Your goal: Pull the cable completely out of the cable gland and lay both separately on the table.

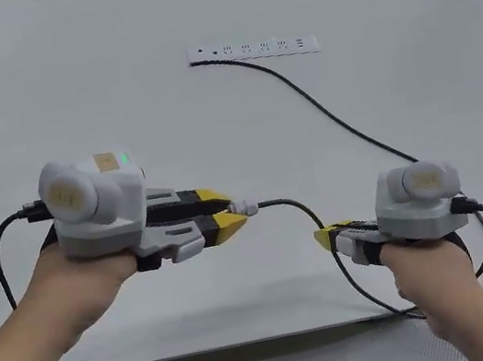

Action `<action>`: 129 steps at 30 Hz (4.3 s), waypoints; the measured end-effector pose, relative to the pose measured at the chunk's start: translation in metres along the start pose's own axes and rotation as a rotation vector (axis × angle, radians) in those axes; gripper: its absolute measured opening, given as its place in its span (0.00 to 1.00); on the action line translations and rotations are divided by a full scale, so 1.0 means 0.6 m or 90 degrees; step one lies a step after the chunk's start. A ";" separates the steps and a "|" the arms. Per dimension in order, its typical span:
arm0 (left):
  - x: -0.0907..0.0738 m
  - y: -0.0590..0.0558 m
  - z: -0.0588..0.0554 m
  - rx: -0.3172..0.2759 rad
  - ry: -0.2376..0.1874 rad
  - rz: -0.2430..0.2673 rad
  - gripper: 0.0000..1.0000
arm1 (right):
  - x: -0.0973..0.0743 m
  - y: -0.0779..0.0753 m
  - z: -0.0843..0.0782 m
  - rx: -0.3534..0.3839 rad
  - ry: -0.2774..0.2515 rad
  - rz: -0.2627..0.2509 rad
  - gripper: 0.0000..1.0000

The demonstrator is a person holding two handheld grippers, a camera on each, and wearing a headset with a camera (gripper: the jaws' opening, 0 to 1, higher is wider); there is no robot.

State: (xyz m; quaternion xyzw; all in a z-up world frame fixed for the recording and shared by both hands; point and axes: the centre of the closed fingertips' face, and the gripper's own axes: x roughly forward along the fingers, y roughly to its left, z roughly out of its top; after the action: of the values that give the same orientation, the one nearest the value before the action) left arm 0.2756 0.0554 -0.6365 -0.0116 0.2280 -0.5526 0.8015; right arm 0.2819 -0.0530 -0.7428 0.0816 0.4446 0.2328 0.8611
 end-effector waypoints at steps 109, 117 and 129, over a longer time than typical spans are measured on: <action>-0.003 -0.003 0.018 0.000 -0.017 0.005 0.15 | -0.012 0.051 0.037 -0.100 -0.006 0.074 0.03; -0.006 -0.003 0.019 -0.005 -0.020 0.008 0.15 | -0.014 0.056 0.035 -0.148 -0.011 0.080 0.04; -0.009 -0.004 0.018 -0.012 -0.017 0.006 0.15 | -0.022 0.076 0.051 -0.277 -0.023 0.084 0.20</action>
State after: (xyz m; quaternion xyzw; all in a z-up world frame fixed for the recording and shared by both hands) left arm 0.2759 0.0570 -0.6244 -0.0256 0.2226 -0.5465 0.8070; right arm 0.2849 -0.0169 -0.6993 -0.0729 0.3624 0.3773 0.8491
